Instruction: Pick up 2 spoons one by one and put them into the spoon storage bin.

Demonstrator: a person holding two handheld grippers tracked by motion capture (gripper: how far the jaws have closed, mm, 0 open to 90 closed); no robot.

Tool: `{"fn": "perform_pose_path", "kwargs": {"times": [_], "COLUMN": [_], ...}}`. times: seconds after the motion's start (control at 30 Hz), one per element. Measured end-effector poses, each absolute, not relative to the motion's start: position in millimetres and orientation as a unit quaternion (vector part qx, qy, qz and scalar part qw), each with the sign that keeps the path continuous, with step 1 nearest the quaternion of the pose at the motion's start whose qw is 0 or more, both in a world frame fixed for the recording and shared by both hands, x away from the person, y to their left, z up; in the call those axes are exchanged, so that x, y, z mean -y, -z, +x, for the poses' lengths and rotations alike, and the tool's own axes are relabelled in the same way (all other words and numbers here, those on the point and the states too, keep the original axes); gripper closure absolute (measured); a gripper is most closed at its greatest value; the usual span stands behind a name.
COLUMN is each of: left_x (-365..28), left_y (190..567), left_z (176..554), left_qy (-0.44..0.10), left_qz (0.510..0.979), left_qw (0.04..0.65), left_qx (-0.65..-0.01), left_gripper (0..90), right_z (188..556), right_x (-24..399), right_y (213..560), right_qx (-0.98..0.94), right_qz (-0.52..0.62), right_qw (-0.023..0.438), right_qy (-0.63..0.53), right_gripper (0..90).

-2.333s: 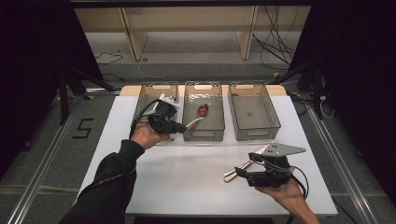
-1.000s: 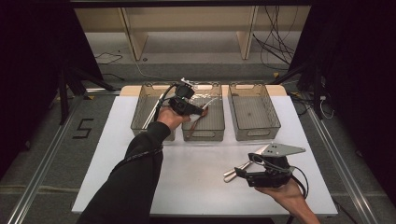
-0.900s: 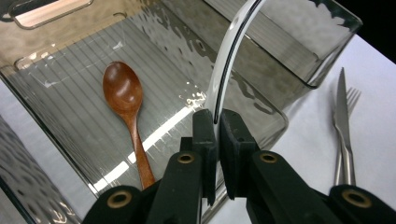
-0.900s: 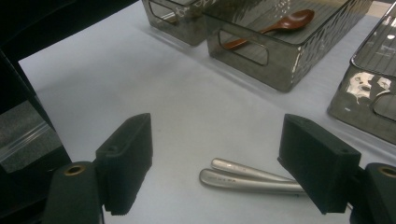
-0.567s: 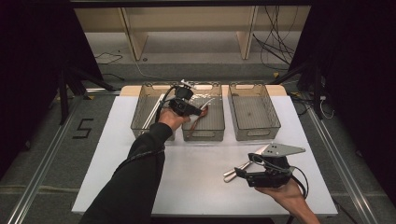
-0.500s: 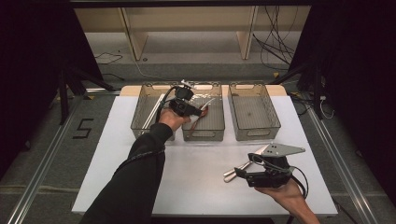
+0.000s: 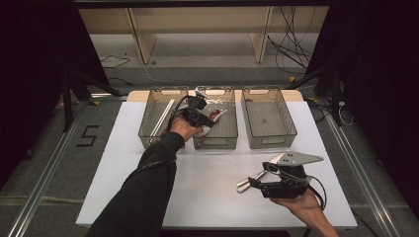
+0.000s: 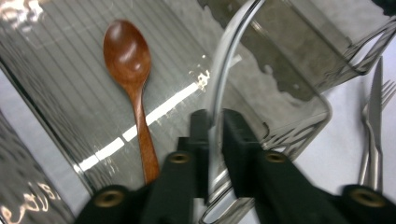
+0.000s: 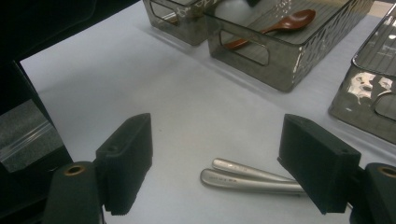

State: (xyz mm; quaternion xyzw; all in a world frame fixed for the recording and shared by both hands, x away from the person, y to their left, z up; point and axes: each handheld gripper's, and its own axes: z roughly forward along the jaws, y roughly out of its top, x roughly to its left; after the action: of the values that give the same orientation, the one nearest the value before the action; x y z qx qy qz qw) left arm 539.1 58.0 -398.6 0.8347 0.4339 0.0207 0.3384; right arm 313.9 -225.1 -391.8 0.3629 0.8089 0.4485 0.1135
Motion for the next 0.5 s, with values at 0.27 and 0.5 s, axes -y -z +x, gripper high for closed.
{"fn": "perform_pose_path", "kwargs": {"times": [0.27, 0.5], "left_x": [-65.4, -91.6], "left_y": [377.4, 370.2], "left_z": [523.2, 497.0], "left_qy": [-0.024, -0.028], "left_qz": [0.836, 0.835], "left_qw": [0.362, 0.386], "left_qx": [-0.411, -0.39], "left_gripper": [51.2, 35.9], "right_z": [314.4, 314.6], "right_x": [225.7, 227.1], "right_y": [392.2, 392.3], "right_qx": [-0.808, -0.808], "right_qz": [0.365, 0.367], "right_qw": [0.114, 0.115], "right_qy": [-0.448, -0.447], "right_gripper": [26.7, 26.7]}}
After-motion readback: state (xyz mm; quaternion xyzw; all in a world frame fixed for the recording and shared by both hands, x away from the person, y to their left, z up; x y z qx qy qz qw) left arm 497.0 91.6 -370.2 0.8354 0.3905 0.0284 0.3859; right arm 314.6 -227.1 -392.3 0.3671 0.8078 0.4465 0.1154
